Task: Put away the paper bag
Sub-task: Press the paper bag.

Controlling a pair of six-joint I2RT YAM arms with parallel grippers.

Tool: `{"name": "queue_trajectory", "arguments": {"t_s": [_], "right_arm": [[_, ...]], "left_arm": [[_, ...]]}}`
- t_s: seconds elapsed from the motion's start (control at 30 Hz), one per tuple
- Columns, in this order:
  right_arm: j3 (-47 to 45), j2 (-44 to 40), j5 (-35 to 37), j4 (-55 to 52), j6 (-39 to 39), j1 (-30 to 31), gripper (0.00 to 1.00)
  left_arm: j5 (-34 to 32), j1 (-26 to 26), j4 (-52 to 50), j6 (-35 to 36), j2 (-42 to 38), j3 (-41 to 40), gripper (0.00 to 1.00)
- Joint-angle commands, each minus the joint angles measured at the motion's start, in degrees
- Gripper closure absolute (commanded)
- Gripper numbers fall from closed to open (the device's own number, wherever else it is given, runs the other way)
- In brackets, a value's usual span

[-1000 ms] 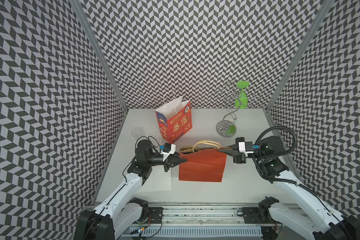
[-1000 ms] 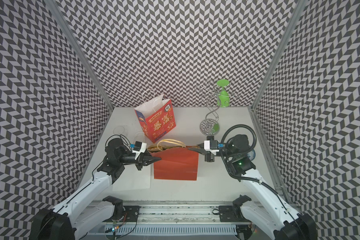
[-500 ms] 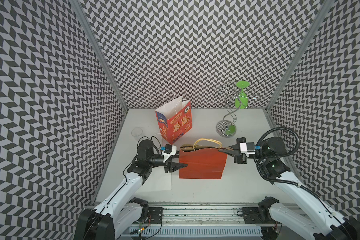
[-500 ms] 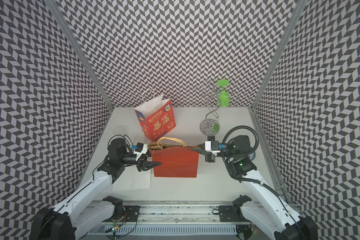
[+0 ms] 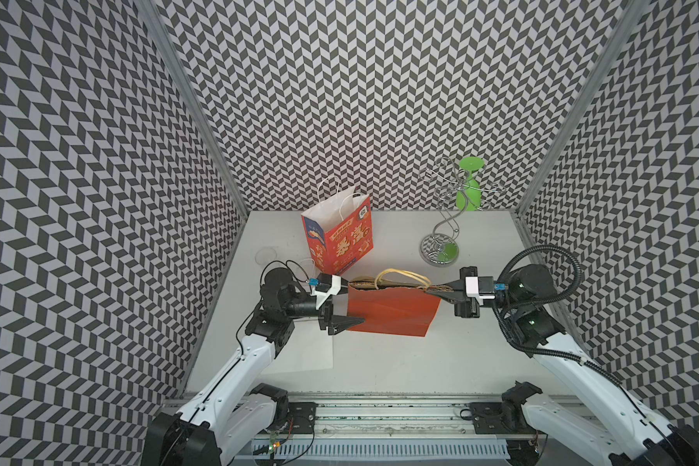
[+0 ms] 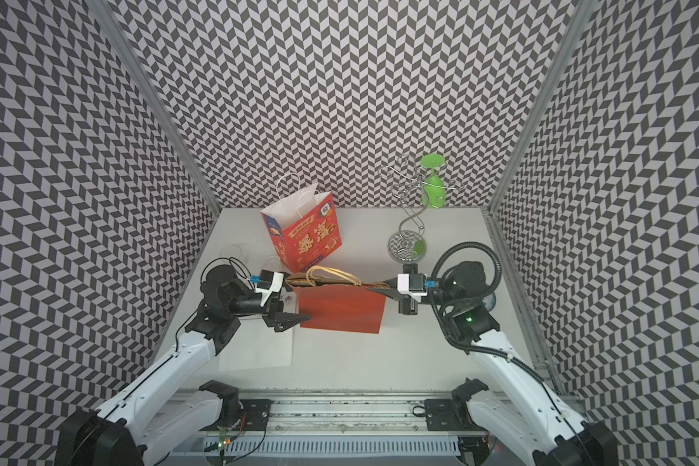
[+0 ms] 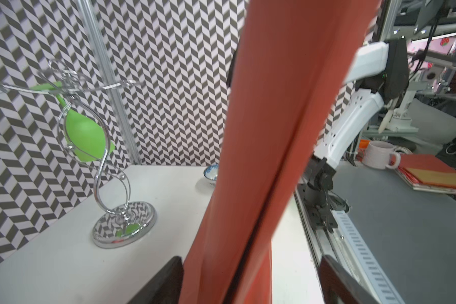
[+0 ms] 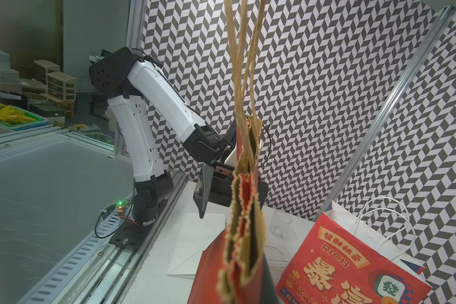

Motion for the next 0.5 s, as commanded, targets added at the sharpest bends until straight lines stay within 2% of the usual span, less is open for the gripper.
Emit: {"name": "queue_trajectory", "arguments": {"t_s": [0.0,0.03,0.1,0.27,0.33,0.4,0.47], "right_arm": [[0.7,0.4,-0.1,-0.7,-1.8,0.7,1.0],[0.7,0.7,-0.3,-0.7,-1.8,0.8,1.0],[0.9,1.0,-0.3,-0.7,-1.2,1.0,1.0],[1.6,1.4,0.1,-1.7,-1.3,1.1,1.0],[1.5,1.4,0.5,-2.7,-1.7,1.0,1.0],[1.3,1.3,1.2,-4.6,-2.9,1.0,0.97],[1.2,0.8,3.0,-6.6,-3.6,1.0,0.71]], "left_arm": [[-7.3,-2.5,9.5,-9.9,0.3,4.9,0.16],[-8.4,-2.9,8.7,-10.4,1.2,6.5,0.18],[-8.9,-3.0,8.1,-11.9,2.8,8.3,0.28],[-4.3,-3.0,10.7,-12.3,3.9,8.7,0.83],[-3.3,-3.1,12.3,-13.2,3.9,8.4,1.0],[-2.6,-3.1,13.7,-14.5,3.6,8.3,1.0],[-2.5,-3.1,14.2,-15.0,3.2,8.3,1.0]]}}
